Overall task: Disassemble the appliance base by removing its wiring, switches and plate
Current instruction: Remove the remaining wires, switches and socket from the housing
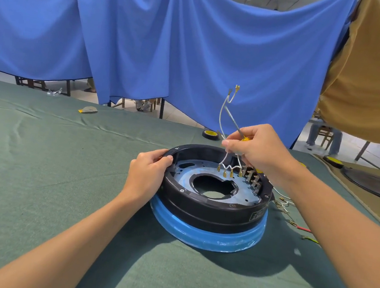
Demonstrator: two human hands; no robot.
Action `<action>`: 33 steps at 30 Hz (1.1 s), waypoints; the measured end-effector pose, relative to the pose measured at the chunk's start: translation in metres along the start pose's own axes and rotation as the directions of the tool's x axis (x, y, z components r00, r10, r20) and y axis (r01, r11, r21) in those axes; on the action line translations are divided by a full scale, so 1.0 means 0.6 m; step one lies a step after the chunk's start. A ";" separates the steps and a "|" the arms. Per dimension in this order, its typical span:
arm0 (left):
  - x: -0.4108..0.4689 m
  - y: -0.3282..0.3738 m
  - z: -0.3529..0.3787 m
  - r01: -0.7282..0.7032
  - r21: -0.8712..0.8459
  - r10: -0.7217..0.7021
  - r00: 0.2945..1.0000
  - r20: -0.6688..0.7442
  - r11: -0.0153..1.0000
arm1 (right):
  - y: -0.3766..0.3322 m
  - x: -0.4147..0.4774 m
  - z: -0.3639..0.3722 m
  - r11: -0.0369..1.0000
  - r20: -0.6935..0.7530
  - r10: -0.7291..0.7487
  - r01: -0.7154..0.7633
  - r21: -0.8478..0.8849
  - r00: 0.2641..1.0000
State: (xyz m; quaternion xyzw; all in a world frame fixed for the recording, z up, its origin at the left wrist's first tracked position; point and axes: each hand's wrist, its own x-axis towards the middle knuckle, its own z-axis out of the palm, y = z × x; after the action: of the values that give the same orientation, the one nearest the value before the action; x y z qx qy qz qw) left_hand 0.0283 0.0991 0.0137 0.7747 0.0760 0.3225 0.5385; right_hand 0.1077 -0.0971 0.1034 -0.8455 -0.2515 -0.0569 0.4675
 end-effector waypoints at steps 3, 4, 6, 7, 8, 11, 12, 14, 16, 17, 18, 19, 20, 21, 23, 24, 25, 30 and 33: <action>0.003 0.003 -0.002 0.031 0.049 -0.031 0.999 0.012 0.998 | -0.003 -0.012 -0.019 0.998 -0.021 0.000 0.001 0.067 1.000; 0.004 0.003 -0.003 0.050 0.053 -0.051 0.998 0.021 0.997 | -0.002 -0.016 -0.028 0.997 -0.036 -0.001 0.004 0.081 0.999; 0.009 0.010 -0.006 0.083 0.068 -0.085 0.996 0.027 0.994 | 0.007 -0.024 -0.052 0.992 -0.064 -0.002 0.010 0.123 0.998; 0.010 0.016 -0.009 0.076 0.089 -0.078 0.997 0.021 0.993 | 0.013 -0.027 -0.066 0.992 -0.080 0.006 0.005 0.128 0.997; 0.010 0.024 -0.010 0.036 0.136 -0.038 0.999 0.018 0.990 | 0.020 -0.031 -0.080 0.993 -0.102 0.018 -0.006 0.120 0.995; -0.002 0.058 0.001 -0.198 0.356 0.195 0.980 0.044 0.913 | 0.048 -0.052 -0.116 0.991 -0.170 0.069 -0.048 0.124 0.983; -0.009 0.071 0.011 -0.280 0.413 0.274 0.959 0.076 0.867 | 0.059 -0.060 -0.125 0.988 -0.176 0.089 -0.064 0.141 0.980; -0.029 0.097 0.039 -0.416 0.501 0.377 0.908 0.184 0.759 | 0.083 -0.078 -0.140 0.982 -0.173 0.135 -0.108 0.158 0.976; -0.045 0.119 0.072 -0.537 0.568 0.410 0.843 0.348 0.623 | 0.106 -0.094 -0.155 0.980 -0.169 0.172 -0.150 0.133 0.971; -0.050 0.127 0.090 -0.581 0.587 0.408 0.814 0.414 0.563 | 0.116 -0.101 -0.163 0.980 -0.165 0.182 -0.165 0.113 0.969; -0.054 0.133 0.106 -0.607 0.599 0.395 0.795 0.461 0.522 | 0.126 -0.108 -0.171 0.981 -0.161 0.186 -0.173 0.088 0.969; -0.057 0.140 0.122 -0.621 0.607 0.373 0.783 0.497 0.496 | 0.135 -0.116 -0.180 0.983 -0.164 0.183 -0.178 0.050 0.969; -0.060 0.145 0.138 -0.631 0.611 0.353 0.775 0.524 0.478 | 0.144 -0.123 -0.189 0.984 -0.176 0.172 -0.176 -0.011 0.969; -0.062 0.149 0.153 -0.642 0.613 0.343 0.766 0.544 0.461 | 0.154 -0.129 -0.198 0.981 -0.196 0.149 -0.170 -0.095 0.969; -0.069 0.154 0.175 -0.661 0.627 0.349 0.750 0.561 0.413 | 0.173 -0.140 -0.217 0.939 -0.223 0.077 -0.146 -0.311 0.972; -0.070 0.153 0.181 -0.667 0.637 0.358 0.745 0.563 0.387 | 0.181 -0.146 -0.225 0.894 -0.216 0.037 -0.129 -0.430 0.976; -0.070 0.151 0.184 -0.671 0.646 0.365 0.741 0.564 0.365 | 0.190 -0.150 -0.231 0.839 -0.198 -0.004 -0.105 -0.534 0.980; -0.071 0.138 0.186 -0.691 0.649 0.377 0.720 0.582 0.318 | 0.233 -0.170 -0.238 0.623 -0.138 -0.209 0.023 -0.782 0.968; -0.071 0.137 0.187 -0.696 0.650 0.369 0.716 0.593 0.306 | 0.247 -0.173 -0.237 0.552 -0.078 -0.295 0.103 -0.828 0.952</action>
State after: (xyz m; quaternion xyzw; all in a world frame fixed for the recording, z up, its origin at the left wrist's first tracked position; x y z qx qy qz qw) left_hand 0.0418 -0.0425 0.0449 0.9525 -0.1361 0.2688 -0.0448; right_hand 0.1085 -0.3167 0.0354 -0.9199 -0.2414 -0.3066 0.0401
